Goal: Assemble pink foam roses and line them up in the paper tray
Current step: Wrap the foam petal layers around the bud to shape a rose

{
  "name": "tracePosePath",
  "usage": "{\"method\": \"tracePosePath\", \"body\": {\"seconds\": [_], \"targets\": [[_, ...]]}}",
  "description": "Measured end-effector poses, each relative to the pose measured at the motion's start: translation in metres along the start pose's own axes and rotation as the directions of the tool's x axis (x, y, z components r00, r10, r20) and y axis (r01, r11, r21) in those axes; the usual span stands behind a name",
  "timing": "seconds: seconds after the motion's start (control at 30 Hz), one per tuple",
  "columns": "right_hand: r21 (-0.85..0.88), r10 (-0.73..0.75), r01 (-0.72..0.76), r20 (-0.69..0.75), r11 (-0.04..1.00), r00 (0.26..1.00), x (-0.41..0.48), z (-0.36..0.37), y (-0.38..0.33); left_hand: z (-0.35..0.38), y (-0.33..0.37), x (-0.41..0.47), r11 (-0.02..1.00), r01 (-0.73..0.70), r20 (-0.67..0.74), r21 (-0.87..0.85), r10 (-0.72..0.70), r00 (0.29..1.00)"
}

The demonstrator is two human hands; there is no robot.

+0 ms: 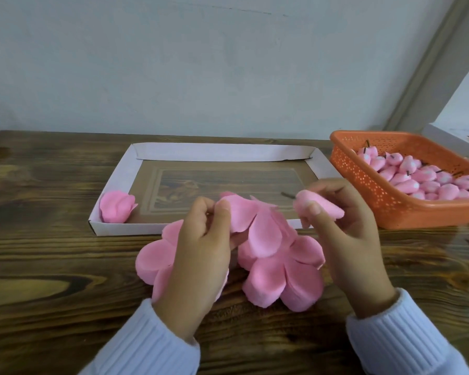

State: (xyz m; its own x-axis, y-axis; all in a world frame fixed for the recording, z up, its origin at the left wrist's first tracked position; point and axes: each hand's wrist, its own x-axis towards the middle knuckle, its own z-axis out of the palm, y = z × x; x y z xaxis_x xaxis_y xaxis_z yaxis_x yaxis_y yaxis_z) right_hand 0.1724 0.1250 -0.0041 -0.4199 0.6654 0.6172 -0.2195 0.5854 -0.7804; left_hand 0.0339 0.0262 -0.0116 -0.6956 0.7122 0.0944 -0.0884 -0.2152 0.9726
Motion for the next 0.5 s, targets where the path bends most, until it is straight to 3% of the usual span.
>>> {"method": "tracePosePath", "body": {"seconds": [0.17, 0.33, 0.5], "targets": [[-0.235, -0.031, 0.049, 0.080, 0.971, 0.996, -0.004, 0.010, -0.002, 0.003, 0.008, -0.002, 0.936, 0.135, 0.067, -0.324, -0.120, 0.991], [-0.298, -0.037, 0.067, 0.106, 0.952, 0.994, -0.004, 0.012, -0.002, 0.004, 0.011, -0.002, 0.905, 0.178, 0.115, -0.386, -0.144, 0.983], [-0.254, -0.028, 0.038, 0.046, 0.966, 0.999, -0.005, 0.014, -0.004, 0.004, 0.006, -0.001, 0.912, 0.203, 0.114, -0.356, -0.173, 0.978]]}}
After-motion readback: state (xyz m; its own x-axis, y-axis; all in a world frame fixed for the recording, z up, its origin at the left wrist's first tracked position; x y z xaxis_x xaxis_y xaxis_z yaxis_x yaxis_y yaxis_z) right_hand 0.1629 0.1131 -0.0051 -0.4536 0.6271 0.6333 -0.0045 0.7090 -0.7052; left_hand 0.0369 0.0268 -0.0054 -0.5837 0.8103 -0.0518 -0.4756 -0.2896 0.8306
